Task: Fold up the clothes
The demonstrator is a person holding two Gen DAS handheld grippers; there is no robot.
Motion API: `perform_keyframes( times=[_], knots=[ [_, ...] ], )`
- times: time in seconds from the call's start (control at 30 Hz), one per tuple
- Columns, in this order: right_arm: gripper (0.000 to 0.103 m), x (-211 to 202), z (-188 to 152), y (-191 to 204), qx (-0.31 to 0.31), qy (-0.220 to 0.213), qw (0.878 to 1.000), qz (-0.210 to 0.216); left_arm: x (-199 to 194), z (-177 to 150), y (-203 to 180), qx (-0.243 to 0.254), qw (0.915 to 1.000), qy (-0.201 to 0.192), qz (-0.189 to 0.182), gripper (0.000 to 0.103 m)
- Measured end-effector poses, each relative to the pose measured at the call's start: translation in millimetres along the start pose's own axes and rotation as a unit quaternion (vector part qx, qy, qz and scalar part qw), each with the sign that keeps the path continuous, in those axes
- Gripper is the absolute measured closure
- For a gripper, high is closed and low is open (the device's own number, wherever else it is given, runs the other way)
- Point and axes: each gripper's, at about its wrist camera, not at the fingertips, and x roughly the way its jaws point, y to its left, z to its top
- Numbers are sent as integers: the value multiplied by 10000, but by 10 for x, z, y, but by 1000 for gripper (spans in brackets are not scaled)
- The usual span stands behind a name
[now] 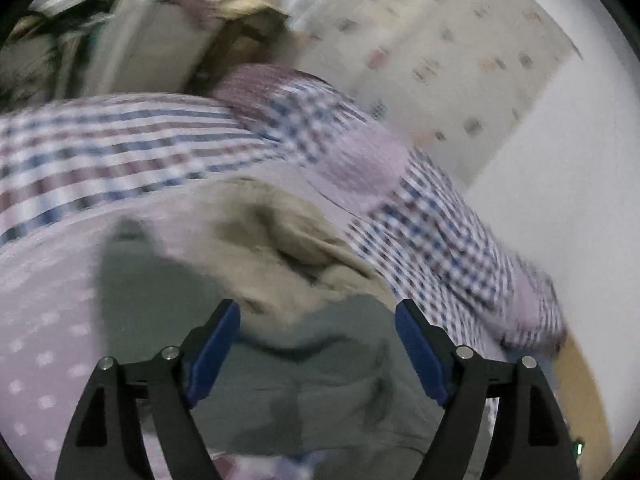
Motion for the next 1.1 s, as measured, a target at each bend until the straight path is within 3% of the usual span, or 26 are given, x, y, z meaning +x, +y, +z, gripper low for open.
perform_keyframes(
  times=[0.3, 0.43, 0.53, 0.67, 0.77, 0.83, 0.87, 0.9, 0.93, 1.0, 1.1],
  knots=[
    [49, -726, -637, 857, -233, -382, 9980, 450, -527, -67, 985, -512, 9968, -238, 563, 19],
    [48, -677, -921, 1126, -328, -329, 9978, 469, -478, -124, 744, 411, 9951, -112, 897, 19],
    [48, -540, -1063, 1292, -613, -191, 9973, 358, -318, -195, 455, 1331, 9846, 12, 1136, 19],
    [48, -411, -1176, 1440, -850, -143, 9948, 546, -99, -284, 245, 1855, 9729, 140, 1377, 19],
    [48, -314, -1197, 1522, -987, -94, 9932, 610, 195, -340, 164, 2208, 9582, 318, 1790, 19],
    [48, -266, -1204, 1557, -1013, -52, 9924, 695, 344, -375, 183, 2369, 9483, 401, 2073, 26],
    [48, -247, -1209, 1562, -1025, -23, 9921, 720, 395, -376, 214, 2353, 9456, 457, 2201, 42],
    [48, -230, -1216, 1564, -1044, 6, 9919, 730, 446, -376, 245, 2337, 9426, 512, 2328, 65],
    [48, -213, -1222, 1565, -1062, 34, 9916, 739, 463, -358, 286, 2239, 9435, 524, 2386, 74],
    [48, -180, -1233, 1569, -1103, 86, 9910, 749, 416, -279, 393, 1856, 9534, 440, 2338, 91],
    [48, -149, -1239, 1567, -1189, 121, 9903, 709, 225, -104, 567, 1128, 9715, 146, 2081, 95]
  ],
)
